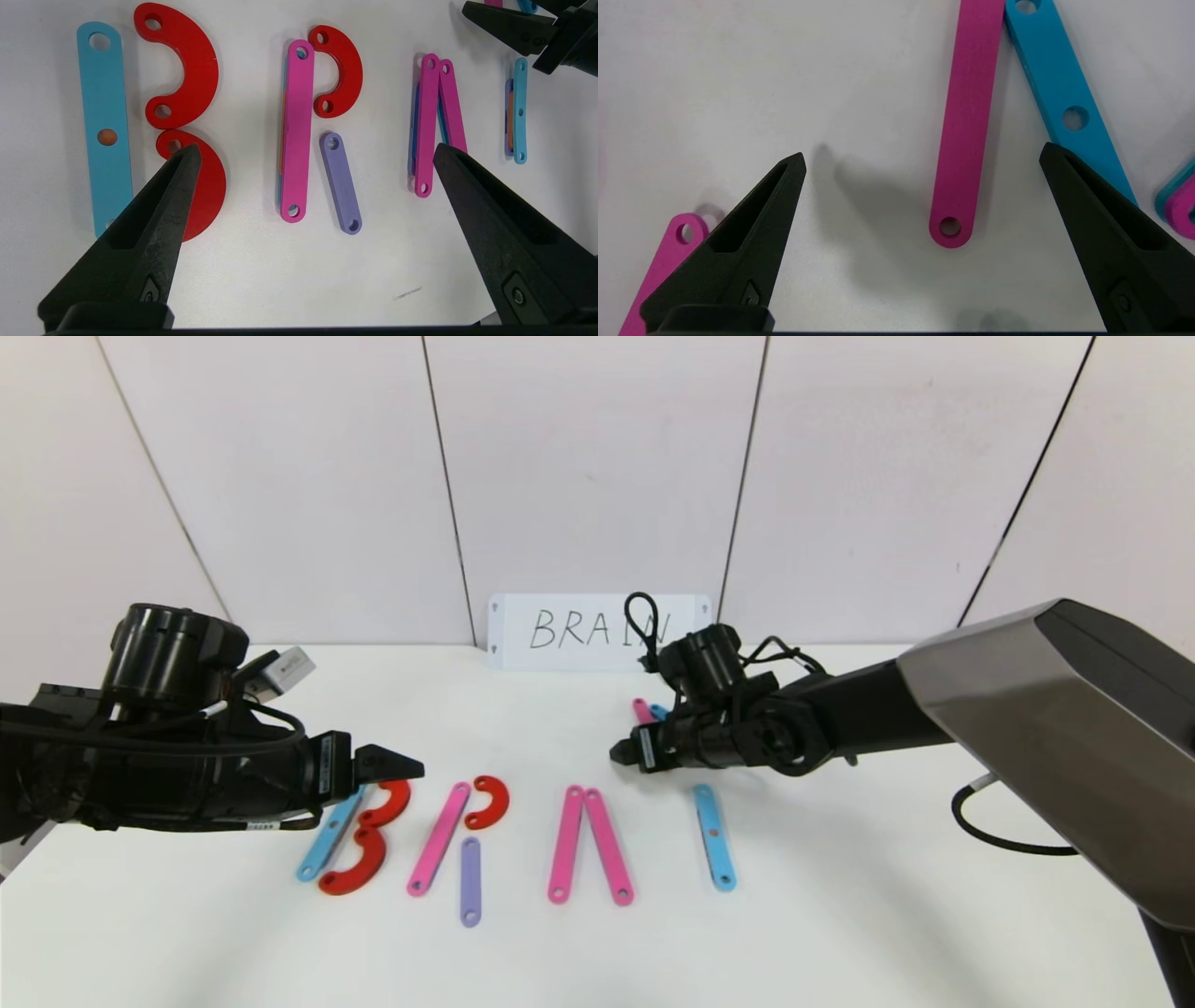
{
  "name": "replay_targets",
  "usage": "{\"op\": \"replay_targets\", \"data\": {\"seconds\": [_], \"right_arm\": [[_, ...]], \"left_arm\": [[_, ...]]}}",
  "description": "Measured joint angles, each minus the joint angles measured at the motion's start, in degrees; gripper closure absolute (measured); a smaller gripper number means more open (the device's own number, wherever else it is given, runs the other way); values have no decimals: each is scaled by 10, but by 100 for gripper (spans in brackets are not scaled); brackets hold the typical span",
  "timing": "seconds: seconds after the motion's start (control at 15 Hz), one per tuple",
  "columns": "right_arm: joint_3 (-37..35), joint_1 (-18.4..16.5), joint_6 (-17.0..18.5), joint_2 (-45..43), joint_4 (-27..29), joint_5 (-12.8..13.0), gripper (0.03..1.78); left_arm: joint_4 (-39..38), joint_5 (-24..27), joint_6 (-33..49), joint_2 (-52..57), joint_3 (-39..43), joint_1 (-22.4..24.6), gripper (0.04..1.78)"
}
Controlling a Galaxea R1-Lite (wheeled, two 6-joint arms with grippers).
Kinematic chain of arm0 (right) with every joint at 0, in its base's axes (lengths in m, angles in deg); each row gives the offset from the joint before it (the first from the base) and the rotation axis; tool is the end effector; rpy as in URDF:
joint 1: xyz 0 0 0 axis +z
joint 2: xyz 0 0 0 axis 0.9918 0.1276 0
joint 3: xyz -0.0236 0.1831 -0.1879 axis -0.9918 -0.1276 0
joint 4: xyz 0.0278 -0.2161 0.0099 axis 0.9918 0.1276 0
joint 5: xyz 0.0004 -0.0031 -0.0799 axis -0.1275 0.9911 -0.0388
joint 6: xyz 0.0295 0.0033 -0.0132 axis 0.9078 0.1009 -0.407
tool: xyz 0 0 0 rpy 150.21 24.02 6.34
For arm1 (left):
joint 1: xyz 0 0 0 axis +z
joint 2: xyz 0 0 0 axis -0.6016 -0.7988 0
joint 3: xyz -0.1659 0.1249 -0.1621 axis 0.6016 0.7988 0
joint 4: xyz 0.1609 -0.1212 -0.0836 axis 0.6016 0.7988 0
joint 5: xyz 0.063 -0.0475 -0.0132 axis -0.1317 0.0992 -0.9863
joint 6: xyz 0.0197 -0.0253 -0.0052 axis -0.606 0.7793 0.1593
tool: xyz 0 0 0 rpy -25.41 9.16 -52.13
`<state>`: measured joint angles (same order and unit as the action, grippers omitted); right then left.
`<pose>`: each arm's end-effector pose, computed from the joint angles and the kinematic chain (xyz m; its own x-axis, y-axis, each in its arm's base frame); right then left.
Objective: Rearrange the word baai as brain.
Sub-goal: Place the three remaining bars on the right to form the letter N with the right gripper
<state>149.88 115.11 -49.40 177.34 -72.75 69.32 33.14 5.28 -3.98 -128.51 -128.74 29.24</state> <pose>0.3863 0.2432 0.0287 0.6527 0.3455 -0.6743 -0.3552 0.9256 0.1305 0.2817 -0.0497 0.1061 0.6401 -0.4360 -0.6326 0.1418 0.8763 -0.4605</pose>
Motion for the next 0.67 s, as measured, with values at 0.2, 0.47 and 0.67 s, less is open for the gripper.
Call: {"op": "replay_targets", "data": {"seconds": [0.2,0.47,0.67], "right_arm": [[9,2,-5,12,-3,15,11],[12,3,-10,17,-5,14,50],[13,3,-9,18,-3,14,104]], "left_arm": [[0,0,0,0,0,0,8],[0,4,0,0,2,0,8],[0,4,0,0,2,0,8]]}}
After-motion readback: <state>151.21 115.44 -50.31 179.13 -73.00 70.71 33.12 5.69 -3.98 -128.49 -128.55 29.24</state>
